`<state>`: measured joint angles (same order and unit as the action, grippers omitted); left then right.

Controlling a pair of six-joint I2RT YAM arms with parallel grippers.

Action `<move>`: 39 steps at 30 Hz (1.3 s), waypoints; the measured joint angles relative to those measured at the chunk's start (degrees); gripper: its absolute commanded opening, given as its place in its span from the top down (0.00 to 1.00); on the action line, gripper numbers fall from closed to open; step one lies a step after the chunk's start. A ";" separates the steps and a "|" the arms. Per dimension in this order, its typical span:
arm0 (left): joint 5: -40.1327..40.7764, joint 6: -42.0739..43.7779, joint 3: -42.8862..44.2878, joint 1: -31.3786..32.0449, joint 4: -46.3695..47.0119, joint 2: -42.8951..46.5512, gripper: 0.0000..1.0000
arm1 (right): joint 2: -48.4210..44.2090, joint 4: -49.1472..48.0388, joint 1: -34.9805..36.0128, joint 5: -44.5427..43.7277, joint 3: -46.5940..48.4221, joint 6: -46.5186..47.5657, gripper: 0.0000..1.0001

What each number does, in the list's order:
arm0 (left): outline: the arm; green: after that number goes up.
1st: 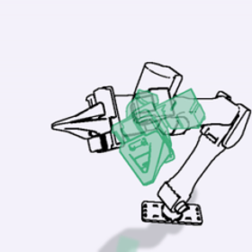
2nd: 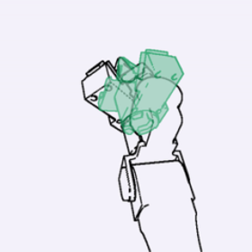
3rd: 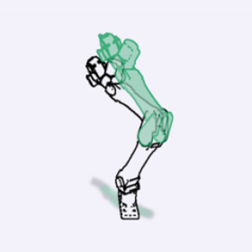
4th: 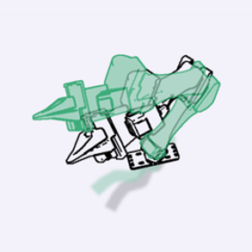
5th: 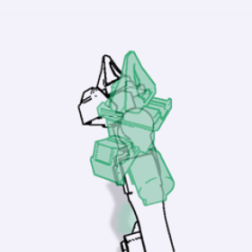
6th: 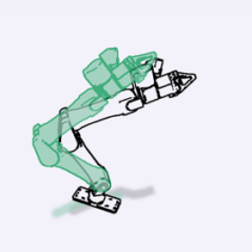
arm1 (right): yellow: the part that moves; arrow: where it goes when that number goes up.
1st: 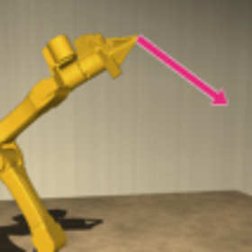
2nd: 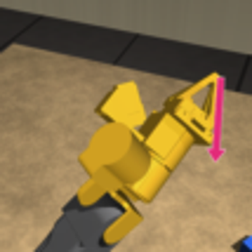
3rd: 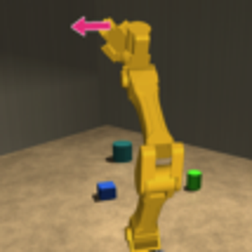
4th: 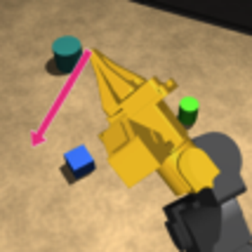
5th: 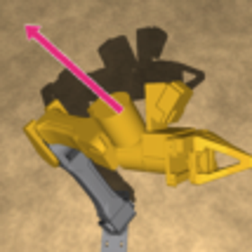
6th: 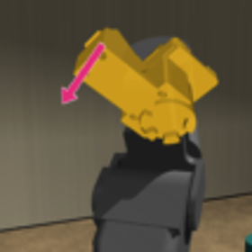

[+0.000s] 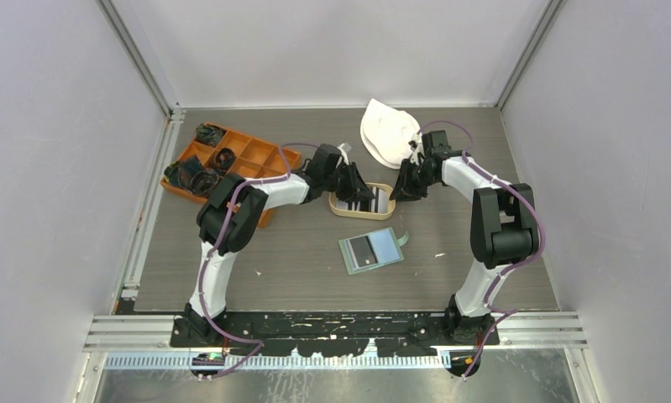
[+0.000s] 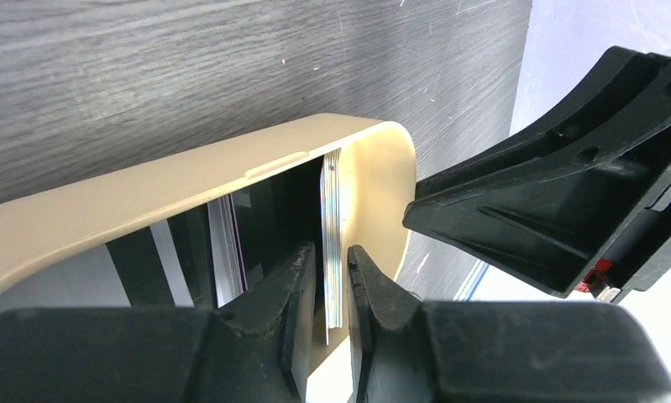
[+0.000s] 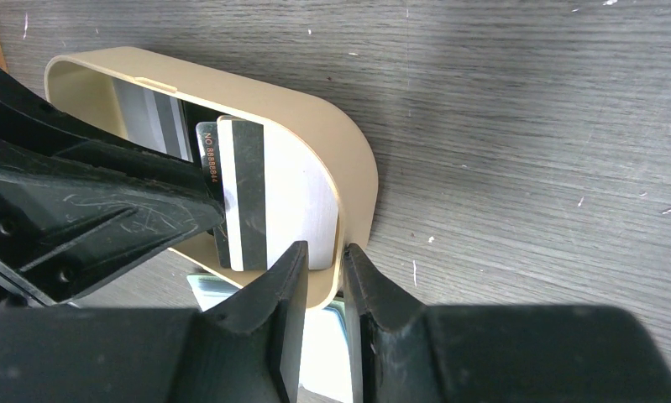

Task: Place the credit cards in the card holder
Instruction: Pick up the credit card from the storage box.

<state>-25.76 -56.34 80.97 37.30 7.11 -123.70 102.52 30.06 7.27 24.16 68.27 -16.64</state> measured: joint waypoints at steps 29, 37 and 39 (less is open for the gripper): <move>-2.21 -0.22 0.57 -0.24 1.18 -1.22 0.93 | 0.00 0.26 -0.15 0.35 0.17 0.00 0.72; -2.60 -0.24 0.66 -0.24 1.25 -1.25 0.99 | 0.00 0.42 -0.17 0.37 0.31 0.02 0.72; -2.58 -0.22 0.66 -0.24 1.27 -1.22 1.00 | 0.00 0.42 -0.17 0.39 0.31 0.02 0.72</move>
<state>-28.34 -56.55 81.62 37.06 8.38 -124.92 102.52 30.48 7.09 24.56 68.58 -16.62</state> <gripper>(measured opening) 0.075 0.280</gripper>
